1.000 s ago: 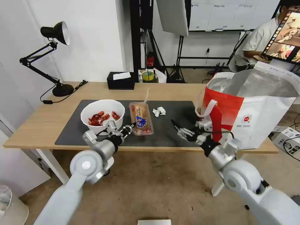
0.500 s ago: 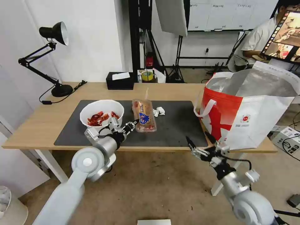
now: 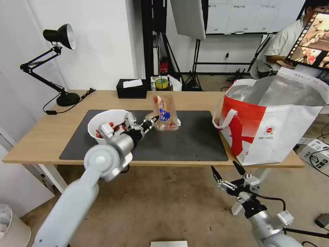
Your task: Pick up the trash from the table and place it into the takeout bag.
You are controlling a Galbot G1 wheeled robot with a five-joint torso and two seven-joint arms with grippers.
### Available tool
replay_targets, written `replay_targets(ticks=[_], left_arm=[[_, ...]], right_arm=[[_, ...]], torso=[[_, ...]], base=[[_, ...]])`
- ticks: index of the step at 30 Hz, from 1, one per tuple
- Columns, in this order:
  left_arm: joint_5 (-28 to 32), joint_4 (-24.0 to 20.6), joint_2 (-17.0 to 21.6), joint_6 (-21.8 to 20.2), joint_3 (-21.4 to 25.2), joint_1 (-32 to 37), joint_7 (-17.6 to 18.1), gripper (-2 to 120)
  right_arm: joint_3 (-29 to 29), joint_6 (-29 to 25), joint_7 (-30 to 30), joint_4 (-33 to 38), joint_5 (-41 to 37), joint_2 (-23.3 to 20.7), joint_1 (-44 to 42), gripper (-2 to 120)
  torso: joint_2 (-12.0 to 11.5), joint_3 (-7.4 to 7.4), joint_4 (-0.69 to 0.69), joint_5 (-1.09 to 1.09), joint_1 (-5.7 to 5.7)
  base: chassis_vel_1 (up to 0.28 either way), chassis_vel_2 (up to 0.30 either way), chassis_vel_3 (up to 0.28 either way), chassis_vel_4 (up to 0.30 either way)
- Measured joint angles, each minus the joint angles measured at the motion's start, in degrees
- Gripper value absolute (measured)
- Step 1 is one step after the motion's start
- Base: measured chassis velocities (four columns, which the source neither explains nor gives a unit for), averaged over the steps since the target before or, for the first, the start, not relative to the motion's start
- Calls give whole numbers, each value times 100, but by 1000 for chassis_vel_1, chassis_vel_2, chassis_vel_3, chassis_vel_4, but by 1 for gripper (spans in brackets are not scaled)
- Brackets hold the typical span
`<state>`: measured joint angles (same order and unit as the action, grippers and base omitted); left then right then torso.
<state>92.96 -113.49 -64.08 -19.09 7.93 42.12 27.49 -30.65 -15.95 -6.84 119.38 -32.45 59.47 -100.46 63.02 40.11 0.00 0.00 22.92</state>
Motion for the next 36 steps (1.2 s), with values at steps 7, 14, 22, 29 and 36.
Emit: replay_targets(ticks=[7, 14, 22, 29, 36], left_arm=[[117, 287, -152, 69, -455, -867, 100, 0], [193, 632, -410, 134, -945, -1721, 129, 0], [167, 1025, -841, 207, -1463, -2295, 139, 0], [65, 1467, -1385, 272, -1755, -2720, 132, 0], [-257, 2159, -2243, 358, -2114, -3141, 116, 0]], right_arm=[[58, -13, -12, 19, 112, 142, -34, 100], [132, -6, -11, -2, 224, 260, -34, 100], [145, 11, -3, -19, 285, 368, -48, 100], [133, 17, 0, -19, 311, 444, -82, 100], [101, 19, 0, -31, 321, 520, -114, 100]], torso=[[0, 0, 0, 0, 0], [0, 0, 0, 0, 0], [0, 0, 1, 1, 0], [0, 0, 0, 1, 0], [0, 0, 0, 1, 1]], base=[[0, 0, 0, 0], [0, 0, 0, 0], [0, 0, 0, 0], [0, 0, 0, 0], [0, 0, 0, 0]])
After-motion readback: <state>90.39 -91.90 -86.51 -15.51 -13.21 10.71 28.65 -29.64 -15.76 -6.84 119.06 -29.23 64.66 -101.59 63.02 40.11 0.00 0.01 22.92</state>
